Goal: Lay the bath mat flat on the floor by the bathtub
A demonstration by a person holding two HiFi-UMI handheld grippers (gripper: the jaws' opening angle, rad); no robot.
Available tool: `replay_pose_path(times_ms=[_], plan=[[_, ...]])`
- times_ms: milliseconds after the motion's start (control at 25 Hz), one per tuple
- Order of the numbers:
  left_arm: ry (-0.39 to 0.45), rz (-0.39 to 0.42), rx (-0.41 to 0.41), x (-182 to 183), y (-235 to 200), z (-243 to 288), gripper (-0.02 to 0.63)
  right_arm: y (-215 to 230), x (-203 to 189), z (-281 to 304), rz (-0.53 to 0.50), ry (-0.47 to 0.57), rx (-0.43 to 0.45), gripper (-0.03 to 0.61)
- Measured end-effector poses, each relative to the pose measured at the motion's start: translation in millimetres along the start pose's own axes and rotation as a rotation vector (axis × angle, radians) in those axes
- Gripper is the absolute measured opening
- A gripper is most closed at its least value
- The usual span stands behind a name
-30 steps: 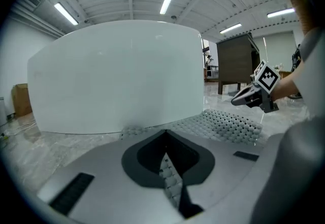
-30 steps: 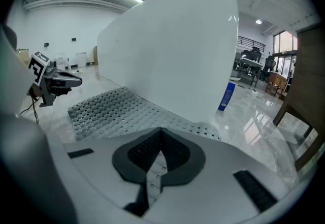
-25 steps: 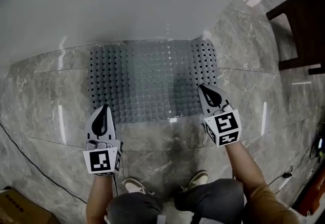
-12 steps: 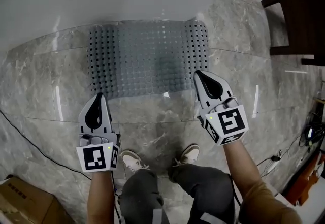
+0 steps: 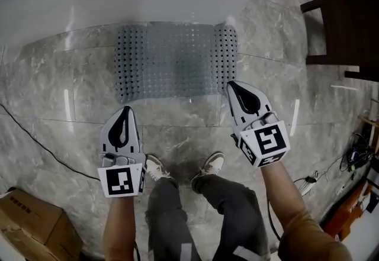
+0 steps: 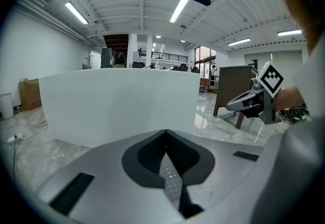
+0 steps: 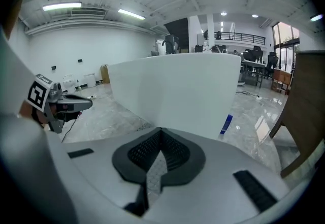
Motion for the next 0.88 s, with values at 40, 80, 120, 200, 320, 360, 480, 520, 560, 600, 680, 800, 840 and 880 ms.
replay_pose_path(times_ms=[40, 80, 120, 200, 320, 360, 480, 520, 560, 600, 680, 800, 840, 880], plan=[[0.001, 0.001, -0.002, 11.2, 2.4, -5.9, 0.003, -2.7, 9.8, -7.1, -0.003, -0.001, 0.005, 0.003], [0.005, 0.001, -0.001, 23.1, 4.7, -10.9, 0.003, -5.4, 20.2, -13.9, -0.009, -0.001, 0.01, 0.003], [0.011, -0.001, -0.001, 35.0, 7.0, -15.4, 0.003, -7.8, 30.6, -20.6, -0.015, 0.0, 0.015, 0.003], [0.017, 0.0, -0.002, 57.4, 12.4, -24.4, 0.003, -11.9, 50.3, -34.3, -0.016, 0.001, 0.024, 0.003], [0.006, 0.003, -0.011, 88.0, 22.6, -38.0, 0.003, -13.0, 77.2, -57.5, -0.004, 0.0, 0.024, 0.003], [-0.001, -0.002, -0.015, 97.2, 26.4, -42.2, 0.003, -12.1, 84.9, -65.3, -0.001, -0.002, 0.02, 0.003], [-0.014, -0.011, -0.025, 121.3, 35.7, -53.2, 0.003, -7.4, 103.8, -85.8, 0.005, -0.001, 0.004, 0.003], [-0.012, -0.004, -0.027, 128.4, 38.0, -56.6, 0.003, -5.9, 109.0, -91.9, 0.007, -0.001, 0.0, 0.003], [-0.012, 0.002, -0.028, 135.2, 40.0, -59.7, 0.003, -4.3, 113.9, -97.1, 0.009, -0.002, -0.004, 0.003], [-0.014, 0.005, -0.028, 141.7, 41.5, -61.9, 0.003, -2.8, 118.6, -101.3, 0.011, -0.003, -0.008, 0.003], [-0.013, 0.011, -0.028, 153.6, 42.7, -64.2, 0.003, 0.3, 127.1, -107.2, 0.018, -0.009, -0.018, 0.003], [-0.016, 0.006, -0.034, 167.6, 47.0, -72.0, 0.003, 1.1, 134.8, -117.7, 0.028, -0.02, -0.03, 0.003], [-0.013, -0.003, -0.04, 173.2, 49.2, -75.0, 0.003, 0.6, 137.3, -121.5, 0.03, -0.02, -0.034, 0.003], [-0.006, -0.012, -0.049, 179.6, 51.0, -77.0, 0.003, 0.0, 140.0, -125.0, 0.032, -0.017, -0.04, 0.003]])
Point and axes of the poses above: the fingertips, and each gripper's own axes: z forward along the fingers, y to its right, x out of its top, the point moved 9 cm from there along -z, backward along the fingers, and after that the axes turned 3 degrees about -z, right-handed, at the moved point
